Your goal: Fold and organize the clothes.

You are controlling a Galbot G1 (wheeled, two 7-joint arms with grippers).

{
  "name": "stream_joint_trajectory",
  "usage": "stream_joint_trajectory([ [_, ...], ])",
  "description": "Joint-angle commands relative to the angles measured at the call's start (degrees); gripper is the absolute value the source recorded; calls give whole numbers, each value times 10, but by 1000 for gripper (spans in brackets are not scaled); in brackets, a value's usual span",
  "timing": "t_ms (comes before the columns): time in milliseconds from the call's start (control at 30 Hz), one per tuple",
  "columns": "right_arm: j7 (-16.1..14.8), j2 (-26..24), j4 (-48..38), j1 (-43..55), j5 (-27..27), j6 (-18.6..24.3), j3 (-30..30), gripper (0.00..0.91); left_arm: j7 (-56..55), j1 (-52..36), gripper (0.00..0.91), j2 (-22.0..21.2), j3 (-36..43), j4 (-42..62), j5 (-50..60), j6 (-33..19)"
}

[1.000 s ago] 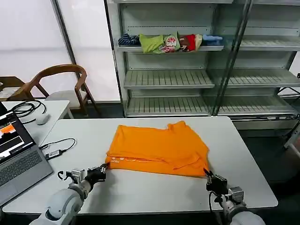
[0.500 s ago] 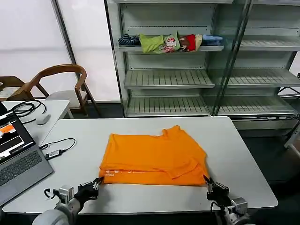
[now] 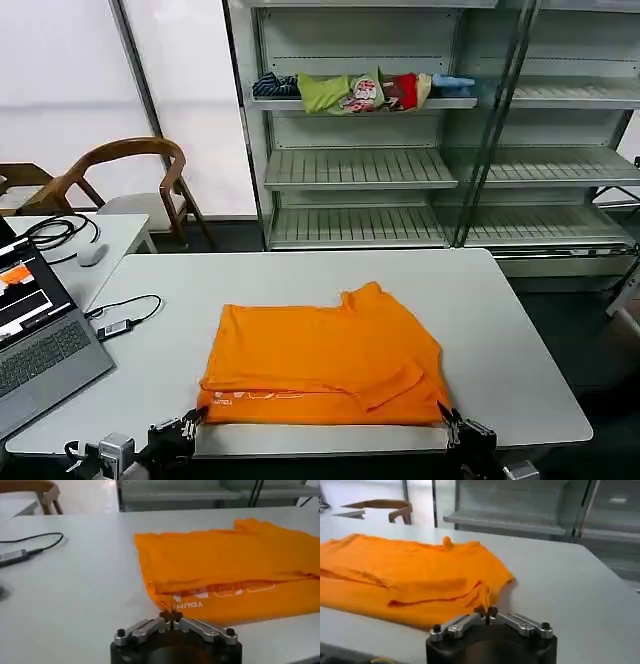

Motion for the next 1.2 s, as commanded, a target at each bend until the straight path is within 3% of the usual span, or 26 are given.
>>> stream_joint_trajectory([
  [33, 5, 2, 8, -28, -13, 6, 3, 0, 2, 51, 443, -1, -15, -25, 7, -4],
  [67, 5, 2, 9, -28, -14, 7, 2, 907, 2, 49, 907, -1, -15, -25, 8, -4],
  [400, 11, 5, 28, -44, -14, 6, 56, 907, -1, 13, 907, 0, -29, -23, 24, -11],
  [700, 6, 1, 84, -33, 69, 0, 120, 907, -6, -37, 907, 13, -58, -34, -1, -10],
  [900, 58, 1, 42, 121, 77, -49, 55, 907, -11, -100, 907, 21, -28, -25, -7, -18],
  [1200, 125, 3, -71, 354, 98, -140, -82, 907, -7, -273, 907, 19, 50, 95, -24, -19],
])
